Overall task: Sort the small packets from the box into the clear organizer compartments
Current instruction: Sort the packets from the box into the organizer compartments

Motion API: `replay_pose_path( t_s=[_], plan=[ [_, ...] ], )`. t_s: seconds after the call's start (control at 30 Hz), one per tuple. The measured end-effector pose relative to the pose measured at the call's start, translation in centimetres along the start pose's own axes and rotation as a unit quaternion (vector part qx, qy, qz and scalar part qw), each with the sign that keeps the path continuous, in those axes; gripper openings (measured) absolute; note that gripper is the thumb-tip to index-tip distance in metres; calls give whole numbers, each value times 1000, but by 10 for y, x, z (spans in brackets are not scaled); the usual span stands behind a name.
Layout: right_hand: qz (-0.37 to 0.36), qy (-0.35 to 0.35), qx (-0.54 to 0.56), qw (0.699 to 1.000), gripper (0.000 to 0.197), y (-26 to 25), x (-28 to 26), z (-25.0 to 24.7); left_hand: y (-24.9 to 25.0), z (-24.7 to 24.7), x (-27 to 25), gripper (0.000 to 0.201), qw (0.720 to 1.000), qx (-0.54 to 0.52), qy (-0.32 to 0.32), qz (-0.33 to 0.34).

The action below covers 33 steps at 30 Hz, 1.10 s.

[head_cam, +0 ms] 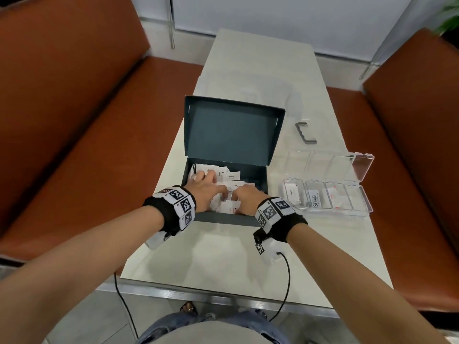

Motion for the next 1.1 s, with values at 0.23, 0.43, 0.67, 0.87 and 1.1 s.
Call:
replay_pose_path(
  t_s=[0.23, 0.43, 0.67, 0.87, 1.1],
  plan=[
    [-33, 13, 53, 998, 32, 3, -11, -5, 6, 9, 3, 25, 1000, -3, 24, 16],
    [-40, 27, 60, 997, 26, 11, -18, -6, 3, 4, 5, 23, 999, -41, 10, -2],
    [-7, 160, 202, 966, 21, 27, -27, -28, -4, -18, -6, 15, 947, -296, 120, -39],
    [13, 189, 513, 837, 17, 36, -47, -53, 5, -34, -13, 21, 721, -649, 207, -125],
    [-52, 134, 675, 723, 18, 17, -61, -57, 39, -35, -13, 53, 531, -834, 78, -129]
  ],
)
Point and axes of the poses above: each hand's wrist, its own x-axis towards the middle knuckle, its own z-axis out of the palm, y = z × x, the point moved 1 cm from there along x, towards the middle knuckle, and after that the axes turned 2 degrees about y, right-handed, at the moved point
